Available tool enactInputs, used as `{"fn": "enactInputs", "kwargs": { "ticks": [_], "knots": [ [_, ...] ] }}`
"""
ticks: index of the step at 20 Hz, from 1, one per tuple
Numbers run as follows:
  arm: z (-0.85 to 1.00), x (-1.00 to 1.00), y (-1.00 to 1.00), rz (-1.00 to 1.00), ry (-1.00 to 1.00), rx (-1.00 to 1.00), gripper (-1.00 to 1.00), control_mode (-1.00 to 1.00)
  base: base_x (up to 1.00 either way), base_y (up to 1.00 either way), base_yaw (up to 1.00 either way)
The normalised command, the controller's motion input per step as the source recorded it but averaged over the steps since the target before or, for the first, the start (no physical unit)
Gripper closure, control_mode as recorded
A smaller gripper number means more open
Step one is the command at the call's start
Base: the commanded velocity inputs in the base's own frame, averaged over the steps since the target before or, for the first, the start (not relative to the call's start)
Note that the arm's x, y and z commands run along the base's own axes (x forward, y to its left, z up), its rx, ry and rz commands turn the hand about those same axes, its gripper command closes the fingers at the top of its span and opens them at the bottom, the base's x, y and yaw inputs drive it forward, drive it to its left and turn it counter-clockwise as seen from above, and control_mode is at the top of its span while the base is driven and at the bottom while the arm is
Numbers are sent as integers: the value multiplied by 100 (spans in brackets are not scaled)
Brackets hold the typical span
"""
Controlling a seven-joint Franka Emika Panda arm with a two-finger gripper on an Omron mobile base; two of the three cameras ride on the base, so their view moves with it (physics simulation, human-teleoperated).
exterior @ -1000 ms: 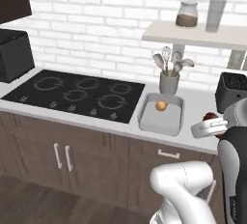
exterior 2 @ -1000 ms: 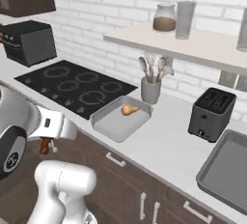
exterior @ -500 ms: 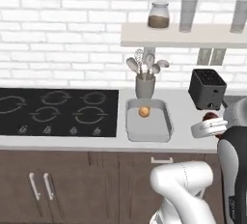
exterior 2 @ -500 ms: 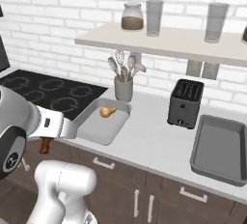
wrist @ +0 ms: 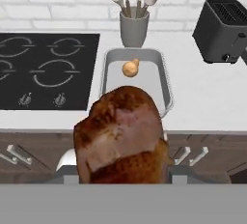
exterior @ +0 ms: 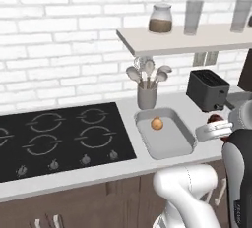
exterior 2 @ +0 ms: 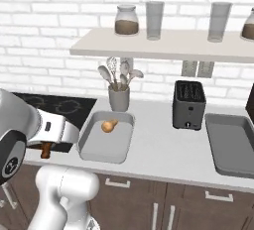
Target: Place one squash and one chicken drumstick in each tupperware on the nearby counter, to pack two identical lunches.
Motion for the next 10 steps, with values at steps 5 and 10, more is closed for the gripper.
{"fn": "enactInputs", "kwargs": {
  "ticks": [5,10],
  "knots": [
    [0,0,0,0,0,0,100,100,43,15,-33],
    [-13,32,0,-14,-4,0,100,-100,0,0,0]
  ]
}}
